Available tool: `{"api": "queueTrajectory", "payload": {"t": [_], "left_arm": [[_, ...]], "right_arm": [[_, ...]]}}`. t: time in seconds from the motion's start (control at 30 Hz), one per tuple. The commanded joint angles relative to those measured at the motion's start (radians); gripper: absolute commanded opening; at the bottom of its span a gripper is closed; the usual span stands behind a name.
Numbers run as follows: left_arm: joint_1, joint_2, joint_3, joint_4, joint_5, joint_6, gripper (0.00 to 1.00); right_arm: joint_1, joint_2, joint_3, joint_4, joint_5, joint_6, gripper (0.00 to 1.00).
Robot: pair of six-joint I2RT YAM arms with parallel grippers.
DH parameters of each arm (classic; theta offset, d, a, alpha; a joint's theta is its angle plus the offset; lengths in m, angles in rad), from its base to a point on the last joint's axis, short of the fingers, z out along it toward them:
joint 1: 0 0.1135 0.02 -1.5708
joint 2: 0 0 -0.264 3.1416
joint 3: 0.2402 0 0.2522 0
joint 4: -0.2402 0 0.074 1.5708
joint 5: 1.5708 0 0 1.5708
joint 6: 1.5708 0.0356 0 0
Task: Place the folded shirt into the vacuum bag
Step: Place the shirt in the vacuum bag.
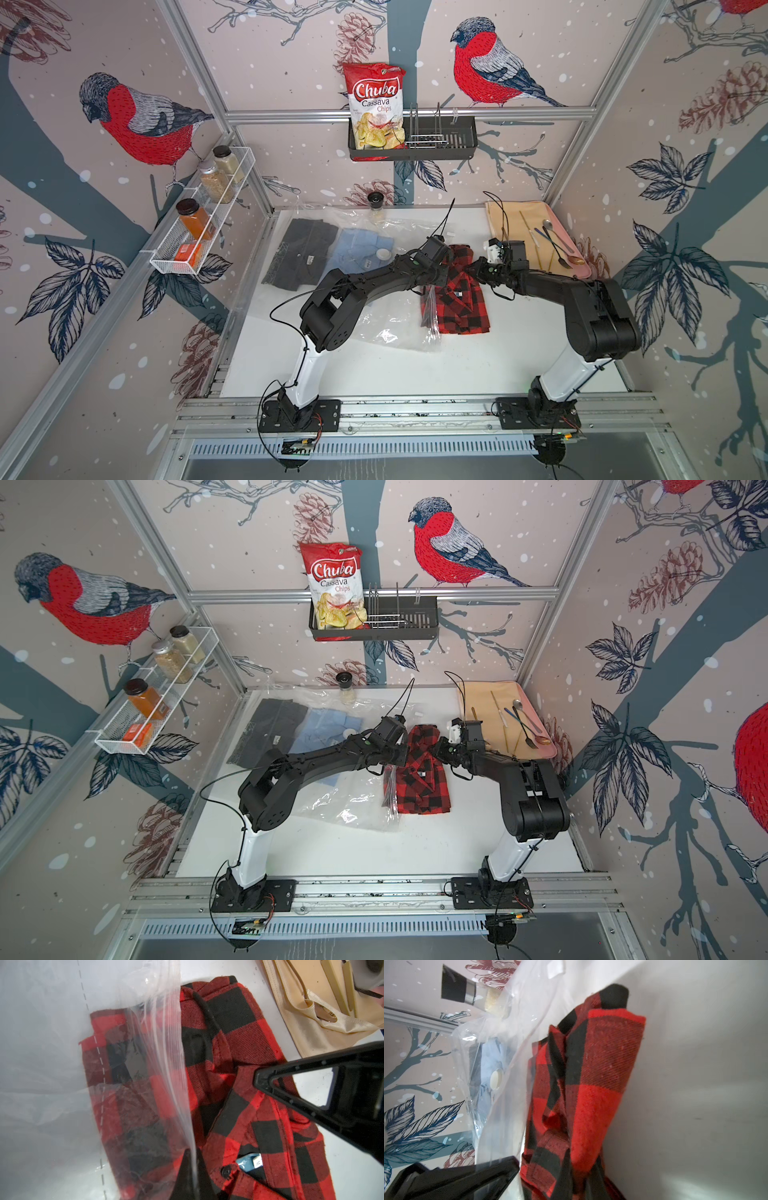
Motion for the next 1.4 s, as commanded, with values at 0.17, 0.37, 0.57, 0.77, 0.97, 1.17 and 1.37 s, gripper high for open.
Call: {"api": "queueTrajectory", "payload": {"t": [0.17, 0.37, 0.57, 0.77, 0.97, 1.17, 1.37], "left_arm": [[-0.008, -0.048, 0.000, 0.016, 0.010, 0.010, 0.00], [-0.011, -0.066, -0.026, 0.032, 0.010, 0.004, 0.00], [-0.011, -0.051, -0.039, 0.044, -0.001, 0.000, 0.00], [-0.010, -0.042, -0.033, 0.045, -0.002, 0.002, 0.00], [-0.008, -0.039, -0.031, 0.047, -0.001, 0.004, 0.00], [-0.008, -0.028, -0.021, 0.048, 0.002, 0.002, 0.00], [-0.009, -0.022, -0.015, 0.045, 0.010, 0.000, 0.00]], "right_arm": [[0.060, 0.093, 0.059, 0.067, 0.028, 0.079, 0.02], [0.066, 0.205, 0.142, 0.049, 0.065, 0.086, 0.08], [0.066, 0.088, 0.084, -0.009, 0.116, 0.049, 0.53], [0.034, -0.096, -0.084, -0.076, 0.154, 0.014, 0.77], [0.021, -0.271, -0.292, -0.113, 0.155, -0.002, 0.81], [0.104, -0.347, -0.423, -0.093, 0.142, 0.047, 0.77], [0.170, -0.332, -0.449, -0.010, 0.113, 0.106, 0.42]]}}
